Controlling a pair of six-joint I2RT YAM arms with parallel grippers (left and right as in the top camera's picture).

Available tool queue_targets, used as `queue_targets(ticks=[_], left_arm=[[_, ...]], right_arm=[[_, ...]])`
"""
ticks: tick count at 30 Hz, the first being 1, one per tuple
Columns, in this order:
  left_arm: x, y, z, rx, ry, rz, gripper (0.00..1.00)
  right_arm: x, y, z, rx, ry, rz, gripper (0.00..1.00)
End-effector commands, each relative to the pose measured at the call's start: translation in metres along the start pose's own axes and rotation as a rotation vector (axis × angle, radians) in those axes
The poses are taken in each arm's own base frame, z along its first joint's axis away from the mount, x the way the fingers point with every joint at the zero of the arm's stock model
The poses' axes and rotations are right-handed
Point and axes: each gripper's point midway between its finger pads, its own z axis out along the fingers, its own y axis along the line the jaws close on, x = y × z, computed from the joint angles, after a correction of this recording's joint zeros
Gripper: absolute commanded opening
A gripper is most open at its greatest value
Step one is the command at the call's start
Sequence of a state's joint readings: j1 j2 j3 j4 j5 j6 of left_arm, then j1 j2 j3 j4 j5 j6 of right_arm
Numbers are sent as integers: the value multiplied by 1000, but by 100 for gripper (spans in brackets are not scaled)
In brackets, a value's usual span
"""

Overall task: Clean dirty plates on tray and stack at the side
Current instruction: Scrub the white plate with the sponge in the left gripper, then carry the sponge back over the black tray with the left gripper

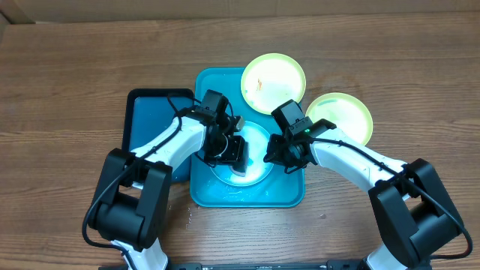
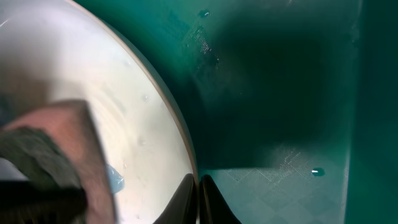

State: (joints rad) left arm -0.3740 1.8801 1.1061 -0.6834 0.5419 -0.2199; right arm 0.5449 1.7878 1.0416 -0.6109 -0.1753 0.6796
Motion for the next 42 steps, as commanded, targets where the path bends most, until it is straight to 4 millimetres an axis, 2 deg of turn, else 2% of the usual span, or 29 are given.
queue_targets(ticks=[1, 6, 11, 16, 20, 22, 24, 30, 35, 38, 42], left_arm=[[-5, -44, -10, 200, 10, 77, 4], [-24, -64, -53, 153, -93, 136, 4], [-29, -56, -116, -42, -214, 129, 4], [-13, -31, -186, -245, -329, 69, 4], [13, -2, -237, -396, -436, -57, 4], [27, 10, -257, -451, -479, -126, 4], [41, 13, -270, -467, -509, -156, 4], [56, 19, -278, -512, -508, -172, 4], [72, 46, -293, -678, -518, -305, 4], [81, 52, -295, -711, -513, -368, 4], [85, 50, -299, -704, -535, -374, 4]], right_arm=[[3, -1, 3, 3, 6, -3, 4], [3, -1, 3, 3, 6, -3, 4], [3, -1, 3, 2, 6, -3, 4], [3, 0, 3, 2, 5, -3, 4], [3, 0, 3, 1, 5, -3, 5], [2, 0, 3, -1, 2, -3, 5], [1, 1, 3, -6, -3, -5, 5], [1, 2, 3, -9, -4, -5, 4], [3, 10, 0, -43, 21, -6, 4], [-1, 13, -12, -40, 33, 10, 4], [-7, 21, -38, -33, 38, 3, 4]])
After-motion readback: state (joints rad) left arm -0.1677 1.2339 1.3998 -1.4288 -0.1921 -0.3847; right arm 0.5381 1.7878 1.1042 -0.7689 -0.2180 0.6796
